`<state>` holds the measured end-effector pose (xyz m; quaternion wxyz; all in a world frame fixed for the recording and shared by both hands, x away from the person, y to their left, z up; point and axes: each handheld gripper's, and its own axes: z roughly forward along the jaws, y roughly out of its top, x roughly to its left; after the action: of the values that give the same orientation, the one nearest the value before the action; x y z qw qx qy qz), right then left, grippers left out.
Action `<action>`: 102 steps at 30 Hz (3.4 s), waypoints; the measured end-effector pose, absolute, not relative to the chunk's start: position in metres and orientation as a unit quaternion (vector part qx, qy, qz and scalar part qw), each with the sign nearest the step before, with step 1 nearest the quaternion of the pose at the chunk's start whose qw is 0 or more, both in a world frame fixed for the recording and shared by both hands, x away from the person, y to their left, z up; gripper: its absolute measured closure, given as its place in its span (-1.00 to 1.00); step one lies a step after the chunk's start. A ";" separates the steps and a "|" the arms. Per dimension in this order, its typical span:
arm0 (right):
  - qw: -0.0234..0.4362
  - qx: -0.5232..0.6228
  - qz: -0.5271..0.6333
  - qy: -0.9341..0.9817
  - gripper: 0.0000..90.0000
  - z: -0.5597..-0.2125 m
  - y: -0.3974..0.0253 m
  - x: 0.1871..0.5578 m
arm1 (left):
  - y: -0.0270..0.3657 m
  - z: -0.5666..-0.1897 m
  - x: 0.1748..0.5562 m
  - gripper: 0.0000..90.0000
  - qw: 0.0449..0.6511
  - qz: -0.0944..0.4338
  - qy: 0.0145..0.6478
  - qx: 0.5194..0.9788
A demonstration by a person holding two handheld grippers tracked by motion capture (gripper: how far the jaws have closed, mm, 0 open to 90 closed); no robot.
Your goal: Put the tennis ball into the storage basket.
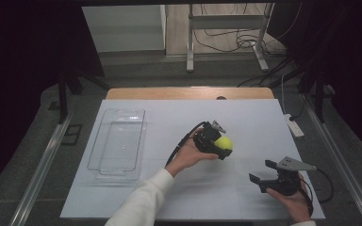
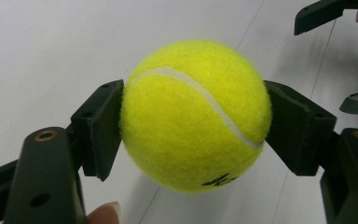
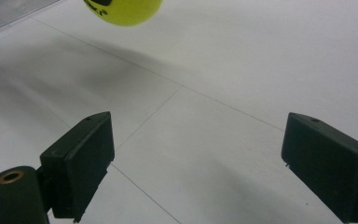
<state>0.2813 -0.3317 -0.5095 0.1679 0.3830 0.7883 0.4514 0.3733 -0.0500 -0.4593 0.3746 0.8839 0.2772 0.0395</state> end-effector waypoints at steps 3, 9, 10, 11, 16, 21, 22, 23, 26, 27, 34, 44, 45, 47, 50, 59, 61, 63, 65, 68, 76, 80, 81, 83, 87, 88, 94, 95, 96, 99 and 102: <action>0.168 0.381 0.452 0.789 -0.79 -0.509 -0.332 0.281 | -0.048 -0.459 0.372 -0.41 0.380 0.038 0.282 0.880; 0.168 0.381 0.453 0.788 -0.79 -0.509 -0.331 0.280 | -0.045 -0.458 0.369 -0.41 0.383 0.041 0.283 0.879; 0.168 0.381 0.453 0.788 -0.79 -0.509 -0.331 0.280 | -0.045 -0.458 0.369 -0.41 0.384 0.042 0.283 0.878; 0.168 0.380 0.453 0.788 -0.79 -0.509 -0.331 0.280 | -0.043 -0.457 0.369 -0.41 0.385 0.041 0.283 0.878; 0.168 0.381 0.456 0.787 -0.79 -0.509 -0.331 0.280 | -0.039 -0.456 0.368 -0.41 0.390 0.042 0.285 0.875; 0.169 0.381 0.455 0.787 -0.79 -0.509 -0.331 0.279 | -0.035 -0.455 0.366 -0.41 0.393 0.045 0.287 0.873; 0.169 0.381 0.455 0.787 -0.79 -0.509 -0.331 0.279 | -0.034 -0.455 0.366 -0.41 0.393 0.047 0.287 0.872; 0.169 0.381 0.456 0.787 -0.79 -0.508 -0.331 0.279 | -0.033 -0.455 0.366 -0.41 0.394 0.046 0.288 0.871; 0.169 0.381 0.455 0.787 -0.79 -0.509 -0.331 0.279 | -0.031 -0.455 0.366 -0.41 0.397 0.048 0.290 0.870; 0.169 0.381 0.456 0.787 -0.79 -0.509 -0.331 0.280 | -0.031 -0.455 0.366 -0.41 0.397 0.048 0.290 0.869; 0.167 0.379 0.456 0.788 -0.79 -0.508 -0.330 0.281 | -0.025 -0.453 0.365 -0.41 0.399 0.054 0.293 0.867; 0.166 0.381 0.458 0.786 -0.79 -0.509 -0.330 0.281 | -0.014 -0.447 0.362 -0.41 0.410 0.061 0.298 0.860; 0.166 0.380 0.457 0.787 -0.79 -0.509 -0.329 0.281 | -0.014 -0.447 0.362 -0.41 0.410 0.061 0.299 0.860; 0.167 0.380 0.456 0.787 -0.79 -0.509 -0.329 0.281 | -0.012 -0.447 0.361 -0.41 0.410 0.063 0.298 0.860; 0.168 0.380 0.455 0.788 -0.79 -0.508 -0.329 0.282 | -0.010 -0.447 0.361 -0.41 0.410 0.065 0.297 0.860; 0.166 0.381 0.457 0.787 -0.79 -0.509 -0.329 0.281 | 0.001 -0.445 0.359 -0.41 0.420 0.074 0.306 0.851; 0.167 0.381 0.455 0.788 -0.79 -0.509 -0.329 0.282 | 0.004 -0.445 0.359 -0.41 0.420 0.077 0.306 0.851; 0.167 0.380 0.454 0.789 -0.79 -0.509 -0.329 0.282 | 0.006 -0.444 0.358 -0.41 0.421 0.079 0.307 0.850; 0.167 0.380 0.454 0.789 -0.79 -0.509 -0.329 0.282 | 0.009 -0.444 0.358 -0.41 0.424 0.079 0.310 0.847; 0.166 0.382 0.455 0.787 -0.79 -0.509 -0.330 0.282 | 0.012 -0.444 0.358 -0.41 0.429 0.081 0.314 0.843; 0.165 0.381 0.455 0.788 -0.79 -0.509 -0.329 0.282 | 0.018 -0.443 0.355 -0.41 0.435 0.088 0.313 0.840; 0.166 0.381 0.455 0.788 -0.79 -0.509 -0.329 0.282 | 0.020 -0.442 0.354 -0.41 0.436 0.089 0.314 0.838; 0.166 0.381 0.455 0.788 -0.79 -0.509 -0.329 0.282 | 0.021 -0.441 0.354 -0.41 0.437 0.089 0.314 0.838; 0.165 0.381 0.454 0.788 -0.79 -0.509 -0.329 0.281 | 0.022 -0.440 0.353 -0.41 0.438 0.090 0.313 0.838; 0.166 0.381 0.454 0.788 -0.79 -0.509 -0.329 0.281 | 0.025 -0.438 0.351 -0.41 0.443 0.094 0.313 0.835; 0.167 0.381 0.454 0.788 -0.79 -0.509 -0.329 0.281 | 0.027 -0.438 0.351 -0.41 0.444 0.095 0.313 0.834; 0.171 0.385 0.452 0.786 -0.79 -0.509 -0.331 0.281 | 0.030 -0.438 0.348 -0.41 0.445 0.098 0.307 0.835; 0.172 0.385 0.452 0.786 -0.79 -0.509 -0.331 0.281 | 0.032 -0.437 0.347 -0.41 0.447 0.100 0.308 0.834; 0.172 0.385 0.452 0.786 -0.79 -0.509 -0.331 0.281 | 0.032 -0.437 0.347 -0.41 0.447 0.100 0.308 0.834; 0.172 0.387 0.451 0.786 -0.79 -0.510 -0.331 0.282 | 0.038 -0.436 0.346 -0.41 0.453 0.100 0.312 0.829; 0.174 0.388 0.450 0.785 -0.79 -0.510 -0.330 0.281 | 0.045 -0.435 0.347 -0.41 0.456 0.103 0.315 0.826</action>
<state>0.2812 -0.3304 -0.5103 0.1742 0.3877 0.7853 0.4501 0.3466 0.0446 -0.4353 0.4565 0.8257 0.3152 0.1026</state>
